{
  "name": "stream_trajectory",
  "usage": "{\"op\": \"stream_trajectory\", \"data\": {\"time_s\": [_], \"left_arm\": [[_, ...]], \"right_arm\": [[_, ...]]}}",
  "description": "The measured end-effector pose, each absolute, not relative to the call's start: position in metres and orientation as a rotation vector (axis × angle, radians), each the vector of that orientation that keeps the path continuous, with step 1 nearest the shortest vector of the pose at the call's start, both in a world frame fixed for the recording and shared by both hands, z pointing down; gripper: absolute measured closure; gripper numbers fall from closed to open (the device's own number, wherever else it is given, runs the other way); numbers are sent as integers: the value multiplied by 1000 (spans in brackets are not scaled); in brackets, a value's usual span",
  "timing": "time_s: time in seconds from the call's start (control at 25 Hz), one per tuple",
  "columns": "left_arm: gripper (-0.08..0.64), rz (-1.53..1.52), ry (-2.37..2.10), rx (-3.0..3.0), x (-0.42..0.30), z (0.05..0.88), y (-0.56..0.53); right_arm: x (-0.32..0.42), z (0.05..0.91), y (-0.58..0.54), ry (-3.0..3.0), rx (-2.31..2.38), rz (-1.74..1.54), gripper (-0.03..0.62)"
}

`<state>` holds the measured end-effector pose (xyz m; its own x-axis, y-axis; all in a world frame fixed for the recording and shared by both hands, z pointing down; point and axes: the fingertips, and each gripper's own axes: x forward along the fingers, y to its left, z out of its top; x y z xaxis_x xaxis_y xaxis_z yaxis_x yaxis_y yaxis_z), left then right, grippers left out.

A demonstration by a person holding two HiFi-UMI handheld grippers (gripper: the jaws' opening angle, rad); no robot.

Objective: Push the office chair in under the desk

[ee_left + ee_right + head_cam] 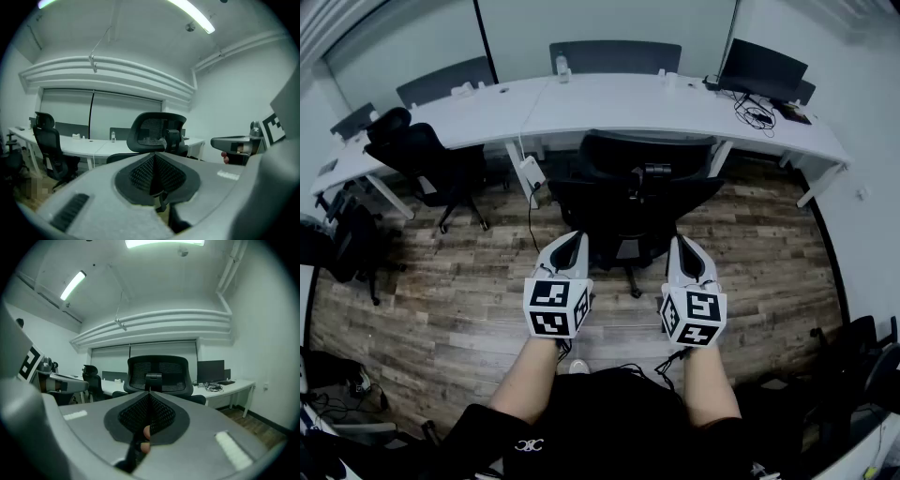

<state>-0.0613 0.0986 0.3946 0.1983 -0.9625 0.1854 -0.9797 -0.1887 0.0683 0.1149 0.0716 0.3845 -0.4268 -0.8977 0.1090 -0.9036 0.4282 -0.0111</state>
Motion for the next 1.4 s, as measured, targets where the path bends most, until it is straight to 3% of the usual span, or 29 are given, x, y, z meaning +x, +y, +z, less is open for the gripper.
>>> {"op": "stream_trajectory", "data": {"time_s": [1.24,1.4], "left_arm": [[552,378,-1707,2547,-123,426,41],[458,533,-1717,2639,-124,433,23]], "right_arm": [[74,405,57,-2349,1817,57,583],[89,407,43,-2292,1814,15,541]]}}
